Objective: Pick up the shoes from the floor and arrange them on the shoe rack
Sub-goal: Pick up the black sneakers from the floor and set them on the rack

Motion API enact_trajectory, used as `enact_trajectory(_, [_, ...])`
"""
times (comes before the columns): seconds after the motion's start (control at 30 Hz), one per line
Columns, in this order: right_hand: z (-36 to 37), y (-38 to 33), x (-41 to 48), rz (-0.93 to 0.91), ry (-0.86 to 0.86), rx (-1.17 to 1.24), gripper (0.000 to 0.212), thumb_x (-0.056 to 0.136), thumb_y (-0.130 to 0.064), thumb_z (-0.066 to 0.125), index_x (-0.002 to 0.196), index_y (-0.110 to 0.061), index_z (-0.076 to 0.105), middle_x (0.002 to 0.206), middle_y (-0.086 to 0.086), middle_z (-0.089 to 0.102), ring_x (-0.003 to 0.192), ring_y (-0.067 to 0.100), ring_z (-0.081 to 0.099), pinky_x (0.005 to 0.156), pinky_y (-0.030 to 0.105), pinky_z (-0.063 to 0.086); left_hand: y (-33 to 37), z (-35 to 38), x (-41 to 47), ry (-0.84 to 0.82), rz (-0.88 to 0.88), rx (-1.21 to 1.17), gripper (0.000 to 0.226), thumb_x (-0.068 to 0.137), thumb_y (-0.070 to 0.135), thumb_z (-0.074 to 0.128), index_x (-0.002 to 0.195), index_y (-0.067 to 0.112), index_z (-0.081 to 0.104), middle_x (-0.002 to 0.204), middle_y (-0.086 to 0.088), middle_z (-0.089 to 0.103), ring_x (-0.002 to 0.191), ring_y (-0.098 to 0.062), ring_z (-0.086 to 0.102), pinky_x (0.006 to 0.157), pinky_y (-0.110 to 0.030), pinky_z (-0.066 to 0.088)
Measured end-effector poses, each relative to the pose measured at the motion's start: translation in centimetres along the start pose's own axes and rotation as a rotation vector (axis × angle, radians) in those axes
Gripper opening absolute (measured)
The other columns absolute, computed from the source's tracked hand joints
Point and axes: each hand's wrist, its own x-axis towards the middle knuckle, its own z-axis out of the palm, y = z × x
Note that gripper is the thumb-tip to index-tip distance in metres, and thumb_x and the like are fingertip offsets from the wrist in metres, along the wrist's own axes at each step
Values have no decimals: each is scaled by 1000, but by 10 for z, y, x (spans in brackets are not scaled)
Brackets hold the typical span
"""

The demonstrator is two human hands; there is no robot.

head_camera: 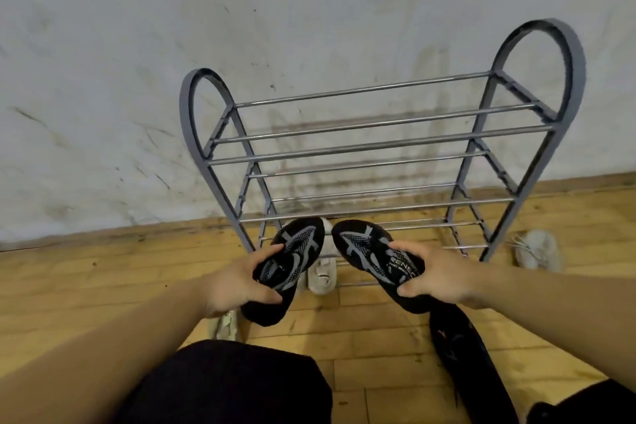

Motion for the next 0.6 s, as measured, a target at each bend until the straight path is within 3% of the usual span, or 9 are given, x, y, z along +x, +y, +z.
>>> enact_trajectory(0.07, [8,0,25,-15,18,-11,87,88,-15,81,156,-40,32,127,-9,53,100,4,60,71,12,49,-17,5,21,113,60,-95,102,75,12,91,153,43,33,137,4,61,118,-13,66,102,-34,52])
enact_trajectory(0.17, [27,-5,73,-65,139,-5,86,89,-16,80,157,-35,32,130,-10,59,104,5,62,77,10,49,-28,9,54,244,114,-235,97,82,4,84,150,46,29,126,16,58,106,0,61,84,-18,50])
enact_trajectory(0.3, [58,-22,151,-143,340,97,69,89,-17,80,147,-31,46,117,-12,62,119,15,61,93,24,46,-33,-5,106,383,137,-286,86,85,8,82,149,43,36,128,13,60,120,-12,61,80,-14,52])
enact_trajectory(0.37, [71,-25,186,-175,342,92,66,90,-25,78,145,-38,44,118,-12,63,126,19,59,100,28,45,-34,-12,126,405,126,-225,90,89,17,80,157,40,26,139,10,54,126,-11,56,92,-18,53])
enact_trajectory(0.47, [89,-16,214,-107,341,-221,90,82,-55,74,156,-38,26,148,-4,42,141,24,38,113,39,37,-47,-2,150,485,51,308,95,87,53,73,160,38,14,162,-4,19,149,-31,26,121,-47,33])
enact_trajectory(0.53, [95,-6,217,-138,342,-269,95,78,-57,75,155,-40,22,149,-3,35,140,24,34,111,41,36,-57,16,154,505,34,486,90,91,57,64,160,38,10,166,-5,8,155,-36,8,125,-53,21])
enact_trajectory(0.6, [94,1,216,-186,337,-283,91,78,-53,74,153,-42,22,145,-5,35,138,24,36,110,42,40,-66,27,153,535,34,445,83,97,51,60,162,38,10,170,-1,0,157,-29,1,127,-50,16])
